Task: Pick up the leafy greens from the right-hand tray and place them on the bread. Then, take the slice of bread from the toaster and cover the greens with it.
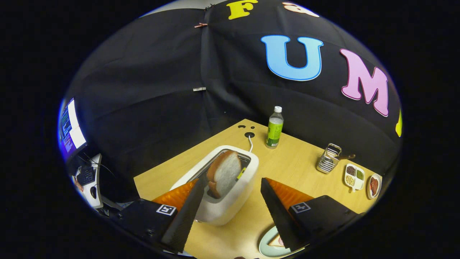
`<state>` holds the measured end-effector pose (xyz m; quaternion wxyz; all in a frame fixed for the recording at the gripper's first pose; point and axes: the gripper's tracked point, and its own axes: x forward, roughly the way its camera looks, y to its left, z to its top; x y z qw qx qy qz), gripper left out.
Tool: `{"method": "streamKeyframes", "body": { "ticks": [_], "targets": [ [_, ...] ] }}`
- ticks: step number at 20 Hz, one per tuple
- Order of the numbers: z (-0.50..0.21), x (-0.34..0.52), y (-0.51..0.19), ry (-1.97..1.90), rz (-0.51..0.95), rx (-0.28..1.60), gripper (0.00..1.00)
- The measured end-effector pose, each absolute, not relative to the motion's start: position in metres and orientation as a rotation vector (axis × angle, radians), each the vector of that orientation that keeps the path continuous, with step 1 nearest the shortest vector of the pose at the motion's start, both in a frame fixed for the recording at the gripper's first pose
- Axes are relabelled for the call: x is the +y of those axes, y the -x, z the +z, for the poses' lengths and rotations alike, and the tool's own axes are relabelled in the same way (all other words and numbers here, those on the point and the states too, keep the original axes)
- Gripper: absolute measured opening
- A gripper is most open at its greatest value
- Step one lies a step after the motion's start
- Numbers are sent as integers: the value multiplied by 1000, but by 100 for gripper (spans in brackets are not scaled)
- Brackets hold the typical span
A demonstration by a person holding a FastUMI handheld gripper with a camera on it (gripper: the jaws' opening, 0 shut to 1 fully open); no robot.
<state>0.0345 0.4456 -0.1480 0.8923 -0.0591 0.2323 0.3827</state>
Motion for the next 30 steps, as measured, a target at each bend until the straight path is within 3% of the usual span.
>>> {"method": "streamKeyframes", "body": {
  "ticks": [13, 14, 19, 22, 25, 30],
  "targets": [
    [-195, 496, -69, 130, 721, 507, 98],
    [-193, 498, -75, 132, 713, 487, 94],
    [-204, 501, -76, 104, 681, 536, 44],
    [-202, 495, -81, 99, 647, 546, 29],
    [-200, 496, -80, 71, 636, 577, 18],
    [-172, 493, -75, 36, 650, 537, 15]
  ]
}}
